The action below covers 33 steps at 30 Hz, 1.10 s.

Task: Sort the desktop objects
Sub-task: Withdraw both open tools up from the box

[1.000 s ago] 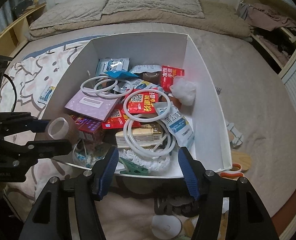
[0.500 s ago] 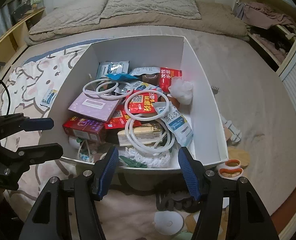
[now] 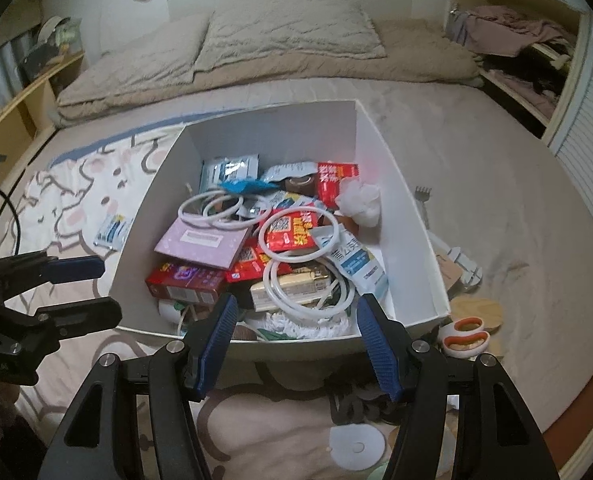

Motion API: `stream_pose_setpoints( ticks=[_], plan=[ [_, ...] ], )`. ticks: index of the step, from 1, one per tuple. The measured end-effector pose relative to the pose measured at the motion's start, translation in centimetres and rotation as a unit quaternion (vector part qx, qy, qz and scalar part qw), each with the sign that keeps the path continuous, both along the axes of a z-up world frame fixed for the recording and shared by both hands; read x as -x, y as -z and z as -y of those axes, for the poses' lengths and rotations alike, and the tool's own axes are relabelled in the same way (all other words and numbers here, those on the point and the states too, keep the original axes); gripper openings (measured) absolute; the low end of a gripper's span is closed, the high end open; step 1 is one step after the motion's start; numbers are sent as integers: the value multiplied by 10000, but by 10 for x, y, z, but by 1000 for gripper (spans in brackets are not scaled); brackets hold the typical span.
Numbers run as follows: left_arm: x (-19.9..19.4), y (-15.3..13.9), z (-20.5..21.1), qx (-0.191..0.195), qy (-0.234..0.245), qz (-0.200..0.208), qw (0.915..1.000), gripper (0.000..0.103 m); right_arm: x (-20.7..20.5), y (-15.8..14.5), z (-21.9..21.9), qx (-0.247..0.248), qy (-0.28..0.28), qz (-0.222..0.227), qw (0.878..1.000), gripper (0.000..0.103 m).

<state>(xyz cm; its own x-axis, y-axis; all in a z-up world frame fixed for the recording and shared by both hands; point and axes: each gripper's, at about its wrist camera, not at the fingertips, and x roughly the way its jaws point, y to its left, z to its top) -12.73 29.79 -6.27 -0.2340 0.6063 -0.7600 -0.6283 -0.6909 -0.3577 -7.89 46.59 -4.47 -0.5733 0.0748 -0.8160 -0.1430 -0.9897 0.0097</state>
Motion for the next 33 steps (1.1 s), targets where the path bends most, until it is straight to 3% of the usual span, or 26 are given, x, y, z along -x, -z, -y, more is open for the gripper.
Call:
stream_pose_setpoints(
  ticks=[15,29,33],
  plan=[
    [-8,-44,23,-138,-136,-481,9987,72,-21,-41,20,-86,266,-913,9954,62],
    [-30,-95,68,-42,-576,-1434,9880,87,-39,-72,56,-108,164,-1519,9882,63],
    [-35,-102,84,-2,-779,-1569,9845,92,-45,-75,65,-99,119,-1611,9868,76]
  ],
)
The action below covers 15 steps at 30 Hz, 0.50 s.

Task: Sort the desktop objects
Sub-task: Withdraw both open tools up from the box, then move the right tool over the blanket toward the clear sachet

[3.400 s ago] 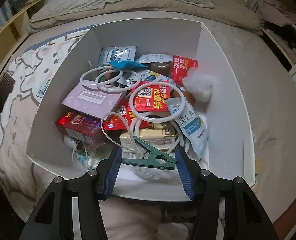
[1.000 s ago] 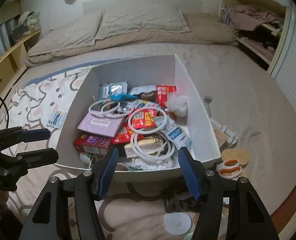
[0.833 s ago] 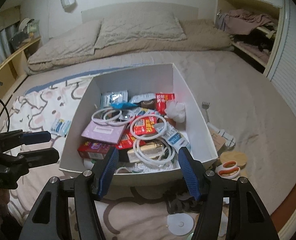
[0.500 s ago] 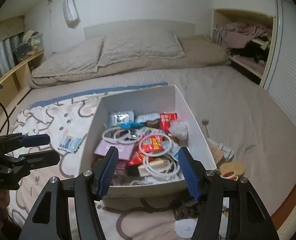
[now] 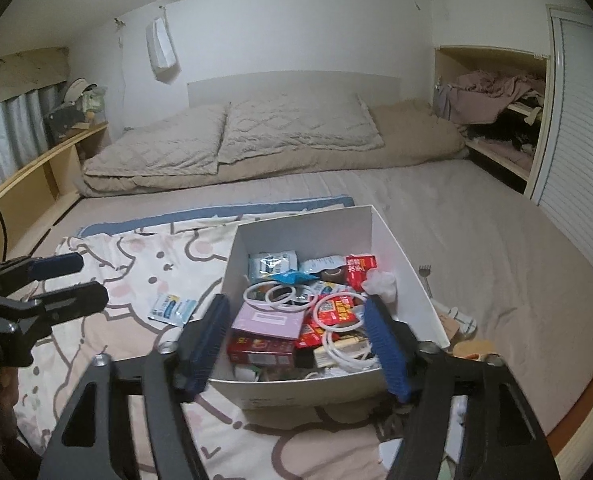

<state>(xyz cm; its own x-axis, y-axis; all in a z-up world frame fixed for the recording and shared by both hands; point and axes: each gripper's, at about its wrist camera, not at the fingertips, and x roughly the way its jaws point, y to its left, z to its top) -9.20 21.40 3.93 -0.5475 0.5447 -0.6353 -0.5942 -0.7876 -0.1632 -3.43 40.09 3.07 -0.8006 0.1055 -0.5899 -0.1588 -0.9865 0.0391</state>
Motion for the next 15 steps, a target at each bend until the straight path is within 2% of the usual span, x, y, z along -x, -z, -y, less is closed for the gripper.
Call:
stream_pose_setpoints(
  ticks=[2,4,9,12,15],
  plan=[
    [-3,-3,7,30,-95,-106,9999,97,-3,-2,6,-100,-9,-65,9999,77],
    [-5,-6,14,79,-133,-215,9996,102,-6,-4,12,-154,-32,-129,9998,88],
    [-12,-9,30,231,-223,-445,9985,102,-12,-7,25,-308,-73,-290,9991,92],
    [-14,-9,38,263,-289,-461,9982,102,-14,-7,32,-399,-78,-333,9986,102],
    [-18,-9,46,248,-355,-495,9978,102,-19,-8,39,-480,-70,-396,9980,103]
  ],
)
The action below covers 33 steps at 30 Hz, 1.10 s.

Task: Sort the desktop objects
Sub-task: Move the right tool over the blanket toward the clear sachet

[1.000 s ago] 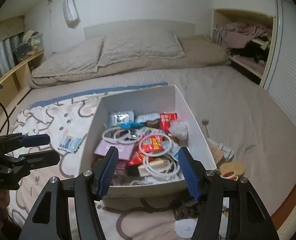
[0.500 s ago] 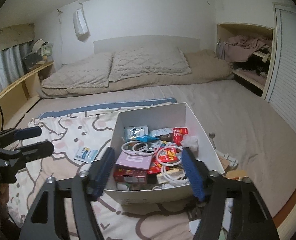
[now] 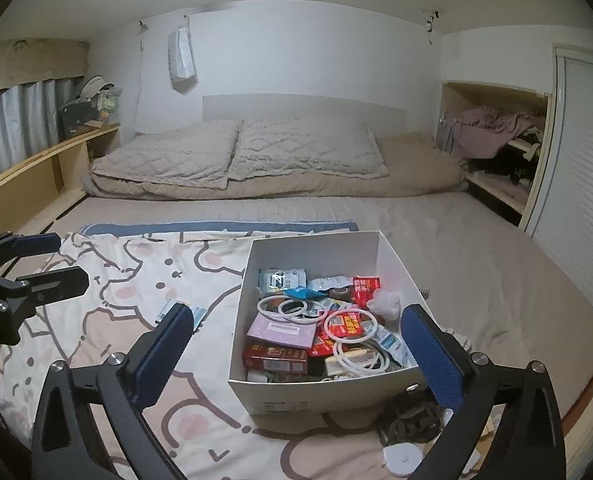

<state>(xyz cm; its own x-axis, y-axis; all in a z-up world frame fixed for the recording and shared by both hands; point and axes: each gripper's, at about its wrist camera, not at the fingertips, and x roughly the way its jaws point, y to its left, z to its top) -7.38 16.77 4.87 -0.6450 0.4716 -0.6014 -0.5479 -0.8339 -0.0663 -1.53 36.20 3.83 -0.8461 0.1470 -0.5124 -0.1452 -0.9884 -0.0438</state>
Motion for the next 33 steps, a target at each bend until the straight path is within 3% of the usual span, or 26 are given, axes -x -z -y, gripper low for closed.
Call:
stream_pose_setpoints(
  ticks=[18,33],
  plan=[
    [-32,-13,33,-14,-169,-341,9993,102,-16,4,24,100,-42,-217,9997,103],
    [-2,-6,98,-15,-982,-269,9948,102,12,22,75,93,-584,-180,9981,103]
  ],
)
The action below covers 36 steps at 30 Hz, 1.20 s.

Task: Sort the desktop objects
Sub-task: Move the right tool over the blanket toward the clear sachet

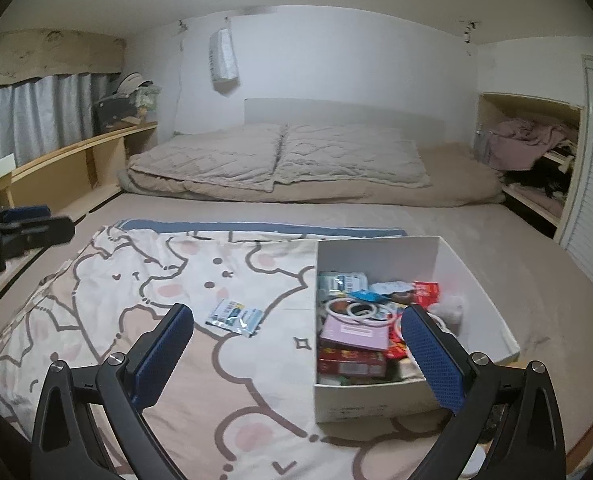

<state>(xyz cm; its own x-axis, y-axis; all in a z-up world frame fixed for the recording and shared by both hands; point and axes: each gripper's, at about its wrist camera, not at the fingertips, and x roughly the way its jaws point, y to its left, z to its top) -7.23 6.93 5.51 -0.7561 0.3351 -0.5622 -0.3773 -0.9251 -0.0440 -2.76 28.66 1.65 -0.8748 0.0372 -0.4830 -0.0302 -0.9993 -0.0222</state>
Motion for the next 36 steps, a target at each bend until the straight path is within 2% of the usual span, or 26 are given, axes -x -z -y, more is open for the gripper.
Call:
stream_pose_setpoints(
  ticks=[6,15,26,32,36],
  plan=[
    [10,4,25,-8,-345,-115,9993,102,15,5,15,58,-169,32,9998,103],
    [15,7,41,29,-491,-184,9986,102,37,17,34,207,-342,36,9992,103],
    [22,2,68,-111,-722,-271,9970,102,91,64,79,234,-785,676,9943,103],
    [30,18,72,81,-793,-285,9964,102,126,99,91,314,-671,1107,9911,103],
    [44,36,72,174,-771,-96,9968,102,151,122,89,389,-464,1419,9880,103]
  ],
)
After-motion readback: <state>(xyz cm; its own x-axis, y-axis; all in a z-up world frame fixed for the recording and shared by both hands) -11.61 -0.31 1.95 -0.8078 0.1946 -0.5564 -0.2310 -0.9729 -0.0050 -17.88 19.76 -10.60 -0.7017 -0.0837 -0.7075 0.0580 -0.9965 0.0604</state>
